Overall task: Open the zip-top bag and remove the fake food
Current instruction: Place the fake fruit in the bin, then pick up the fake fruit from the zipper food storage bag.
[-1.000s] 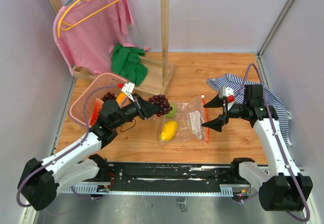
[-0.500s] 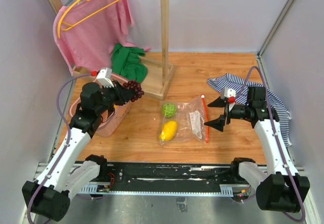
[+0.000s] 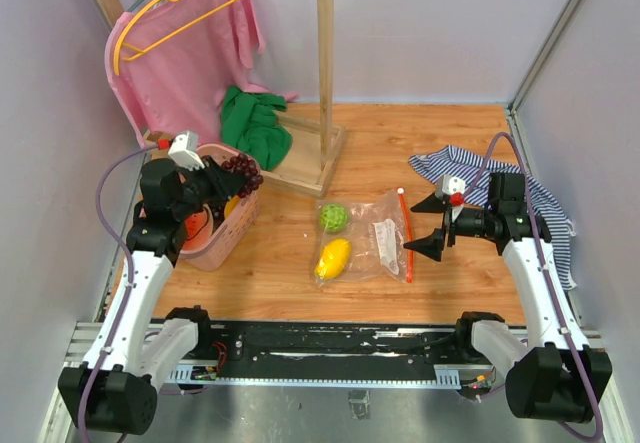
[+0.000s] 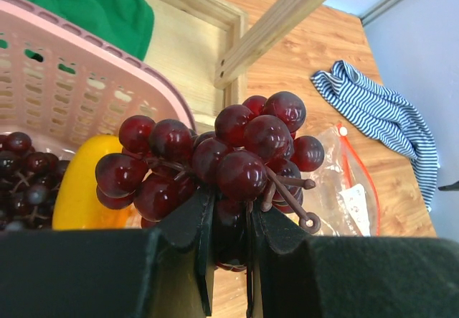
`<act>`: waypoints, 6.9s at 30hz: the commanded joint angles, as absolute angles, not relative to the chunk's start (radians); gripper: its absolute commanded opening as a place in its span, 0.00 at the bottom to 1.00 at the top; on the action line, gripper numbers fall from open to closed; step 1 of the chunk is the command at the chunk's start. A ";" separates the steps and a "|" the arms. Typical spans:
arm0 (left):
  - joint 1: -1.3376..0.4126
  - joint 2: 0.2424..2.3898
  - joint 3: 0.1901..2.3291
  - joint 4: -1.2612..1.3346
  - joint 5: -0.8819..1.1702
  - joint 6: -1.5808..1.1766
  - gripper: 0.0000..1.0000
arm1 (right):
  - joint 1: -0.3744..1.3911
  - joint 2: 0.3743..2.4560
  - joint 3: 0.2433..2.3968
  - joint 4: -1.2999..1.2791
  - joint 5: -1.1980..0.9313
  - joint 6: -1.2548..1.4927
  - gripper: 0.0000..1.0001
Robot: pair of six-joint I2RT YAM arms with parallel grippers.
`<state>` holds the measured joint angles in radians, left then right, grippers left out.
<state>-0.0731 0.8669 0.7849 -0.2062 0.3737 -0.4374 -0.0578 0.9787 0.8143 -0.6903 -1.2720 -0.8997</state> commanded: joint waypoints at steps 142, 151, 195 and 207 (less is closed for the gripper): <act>-0.714 1.470 0.370 0.601 0.259 -0.727 0.21 | 0.133 1.545 0.917 -0.581 -1.066 -0.505 0.17; -0.735 1.531 0.409 0.614 0.295 -0.732 0.19 | 0.246 1.474 0.902 -0.580 -0.995 -0.635 0.31; -0.735 1.265 0.393 0.218 0.213 -0.681 0.45 | 0.390 1.388 0.797 -0.610 -0.914 -1.337 0.59; -0.754 1.386 0.391 0.380 0.289 -0.737 0.42 | 0.464 1.416 0.812 -0.575 -0.829 -1.246 0.64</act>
